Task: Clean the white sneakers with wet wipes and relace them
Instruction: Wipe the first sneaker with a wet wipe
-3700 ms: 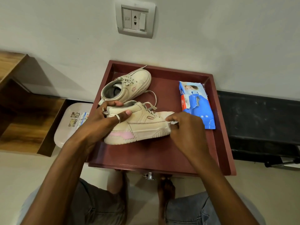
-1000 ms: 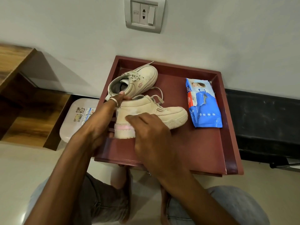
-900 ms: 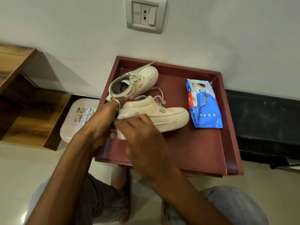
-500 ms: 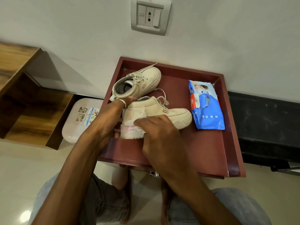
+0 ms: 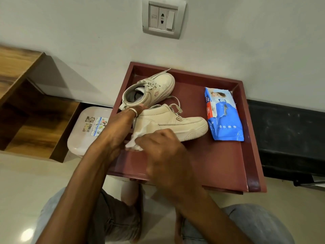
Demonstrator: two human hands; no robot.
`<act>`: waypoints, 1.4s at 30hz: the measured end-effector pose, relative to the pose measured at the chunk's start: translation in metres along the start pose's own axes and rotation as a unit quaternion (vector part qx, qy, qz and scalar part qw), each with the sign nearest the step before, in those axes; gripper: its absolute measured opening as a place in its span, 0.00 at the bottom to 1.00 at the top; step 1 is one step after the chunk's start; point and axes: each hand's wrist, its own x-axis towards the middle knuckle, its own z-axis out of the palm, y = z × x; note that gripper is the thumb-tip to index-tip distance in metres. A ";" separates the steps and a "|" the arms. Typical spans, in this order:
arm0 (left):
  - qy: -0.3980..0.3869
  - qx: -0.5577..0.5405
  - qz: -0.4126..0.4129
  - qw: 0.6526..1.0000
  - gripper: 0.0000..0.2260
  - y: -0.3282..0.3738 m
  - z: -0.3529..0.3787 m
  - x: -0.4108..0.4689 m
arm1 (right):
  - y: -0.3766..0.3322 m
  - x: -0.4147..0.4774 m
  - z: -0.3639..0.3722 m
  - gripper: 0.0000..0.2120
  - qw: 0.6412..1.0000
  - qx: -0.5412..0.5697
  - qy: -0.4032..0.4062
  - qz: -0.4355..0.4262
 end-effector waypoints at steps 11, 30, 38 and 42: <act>0.019 0.052 0.004 0.998 0.15 -0.001 0.001 0.002 | 0.020 0.002 -0.007 0.16 0.996 -0.014 0.057 0.063; 0.024 0.044 -0.011 0.999 0.19 -0.002 0.002 0.003 | 0.019 0.000 -0.008 0.11 0.999 -0.028 0.000 0.021; 0.032 0.035 -0.009 0.999 0.17 -0.001 0.004 0.003 | 0.012 -0.003 -0.002 0.11 0.998 -0.043 0.039 0.031; -0.010 0.039 0.017 0.999 0.19 -0.001 0.001 0.001 | 0.036 0.000 -0.011 0.10 0.994 -0.051 0.065 0.069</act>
